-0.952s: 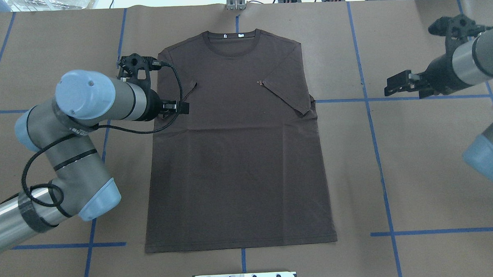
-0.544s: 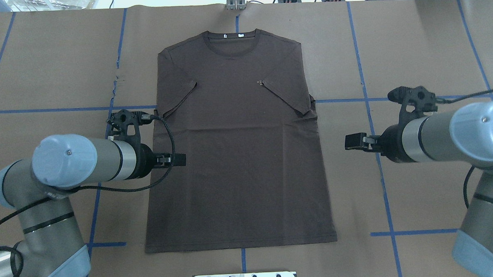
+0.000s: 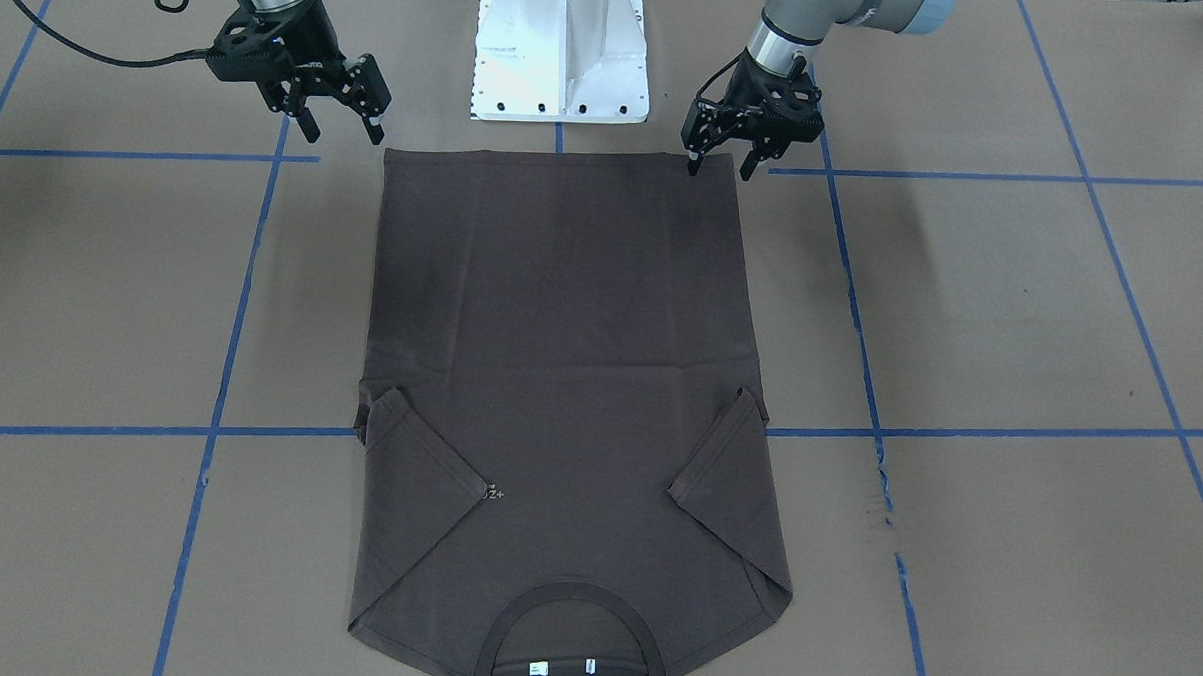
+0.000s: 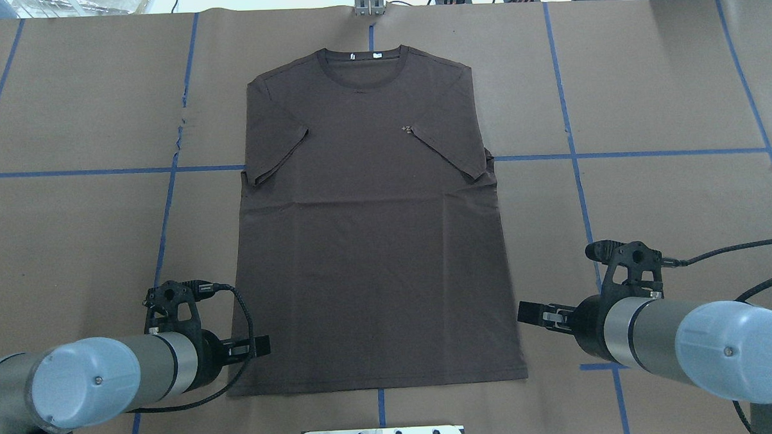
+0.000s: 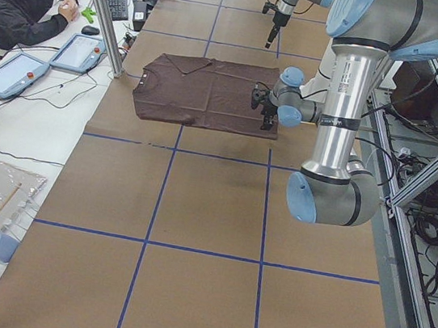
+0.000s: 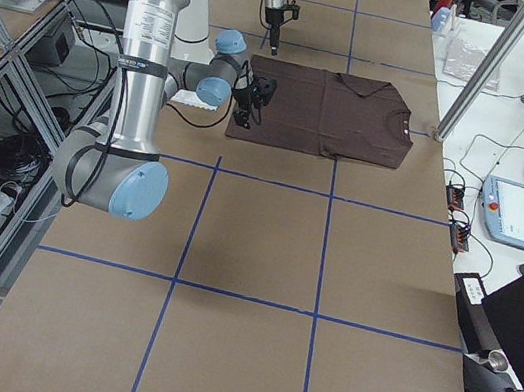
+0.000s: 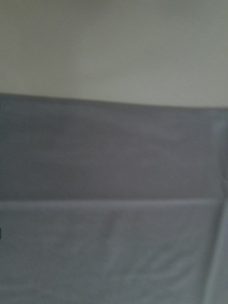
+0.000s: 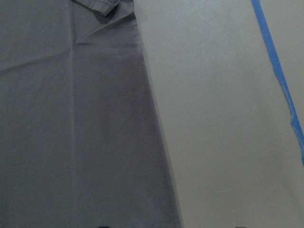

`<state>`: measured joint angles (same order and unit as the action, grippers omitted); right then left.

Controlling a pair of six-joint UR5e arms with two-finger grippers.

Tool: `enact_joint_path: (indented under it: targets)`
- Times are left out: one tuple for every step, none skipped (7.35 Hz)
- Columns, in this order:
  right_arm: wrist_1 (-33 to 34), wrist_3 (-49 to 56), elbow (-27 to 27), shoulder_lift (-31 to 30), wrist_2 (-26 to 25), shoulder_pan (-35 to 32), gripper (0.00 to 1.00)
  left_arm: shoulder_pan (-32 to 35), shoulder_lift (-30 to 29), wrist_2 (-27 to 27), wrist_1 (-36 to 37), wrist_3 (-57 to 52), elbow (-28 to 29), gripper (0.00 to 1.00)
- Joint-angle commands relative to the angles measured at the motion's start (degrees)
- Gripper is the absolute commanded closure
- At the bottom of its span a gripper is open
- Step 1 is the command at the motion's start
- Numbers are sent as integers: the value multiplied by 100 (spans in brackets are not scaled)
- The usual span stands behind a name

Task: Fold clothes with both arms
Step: 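Move both grippers down to the shirt hem corners nearest the robot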

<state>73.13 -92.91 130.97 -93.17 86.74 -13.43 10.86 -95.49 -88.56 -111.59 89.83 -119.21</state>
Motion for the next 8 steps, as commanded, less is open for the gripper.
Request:
enact_joint_path:
  targets:
    - [0, -25, 7, -8, -61, 69, 8, -259, 30, 146, 243, 254, 29, 25]
    - [0, -25, 7, -8, -61, 77, 8, -320, 39, 146, 252, 263, 55, 25]
    - [0, -25, 7, -8, -61, 69, 8, -347, 30, 146, 243, 263, 91, 25]
    - [0, -25, 7, -8, -61, 77, 8, -408, 30, 146, 243, 272, 126, 26]
    - [0, -25, 7, -8, -61, 78, 8, -435, 30, 146, 243, 272, 170, 28]
    - [0, -25, 7, -8, -61, 78, 8, -435, 30, 146, 243, 281, 179, 30]
    - [0, -25, 7, -8, -52, 78, 8, -444, 30, 146, 252, 272, 187, 31]
    - [0, -16, 7, -8, -61, 78, 8, -444, 30, 146, 243, 272, 188, 31]
